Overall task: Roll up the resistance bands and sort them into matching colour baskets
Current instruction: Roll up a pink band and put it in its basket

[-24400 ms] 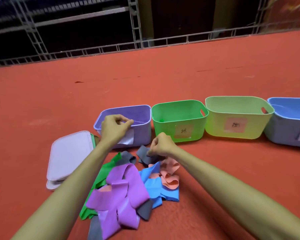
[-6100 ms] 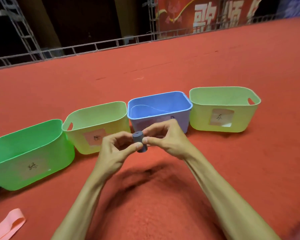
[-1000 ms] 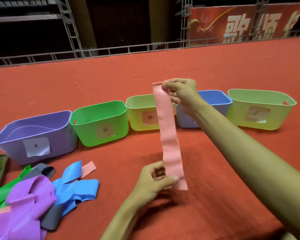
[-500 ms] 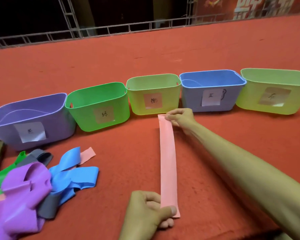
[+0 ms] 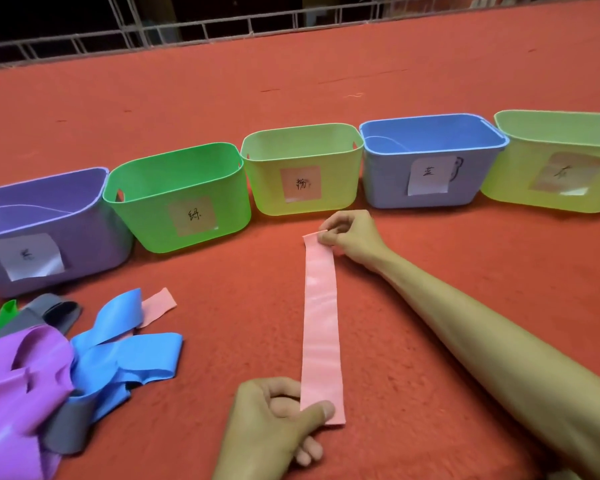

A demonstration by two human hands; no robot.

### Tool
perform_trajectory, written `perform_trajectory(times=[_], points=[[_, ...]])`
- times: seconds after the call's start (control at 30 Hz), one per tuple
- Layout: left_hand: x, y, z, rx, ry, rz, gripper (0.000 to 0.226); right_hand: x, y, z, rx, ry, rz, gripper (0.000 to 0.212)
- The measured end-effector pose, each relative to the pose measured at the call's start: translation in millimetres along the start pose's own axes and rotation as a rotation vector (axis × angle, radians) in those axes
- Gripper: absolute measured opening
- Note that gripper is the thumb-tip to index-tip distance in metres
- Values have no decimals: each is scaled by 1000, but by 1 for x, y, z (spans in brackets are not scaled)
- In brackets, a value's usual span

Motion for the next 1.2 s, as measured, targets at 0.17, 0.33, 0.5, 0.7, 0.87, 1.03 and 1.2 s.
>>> perform_trajectory(times=[0.17, 0.33, 0.5, 0.7, 0.87, 1.03, 1.2], points=[[12, -8, -2, 72, 67, 10, 31, 2, -1, 0, 45, -67, 6, 17], [65, 5, -35, 84, 676, -202, 43, 4, 2, -1, 77, -101, 2, 11], [97, 127, -99, -245, 786, -453, 18, 3, 2, 1, 95, -130, -12, 11], [80, 218, -131, -385, 883, -429, 23, 9, -2, -2, 118, -86, 0, 10], [86, 224, -128, -477, 831, -457, 11, 11, 4, -3, 119, -211, -40, 15], [90, 224, -130, -509, 758, -469, 7, 7, 3, 5, 150, -276, -49, 10], [92, 220, -130, -538, 677, -442, 3, 5, 1, 8, 153, -289, -33, 11]])
Point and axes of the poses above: each hand's wrist, its own y-axis towards the middle knuckle, its own x-axis out of the back of the hand, z = x × y, the point moved 7 cm from there along y, towards the middle knuckle, and after that the axes turned 15 degrees about z, right-handed, at the moved point
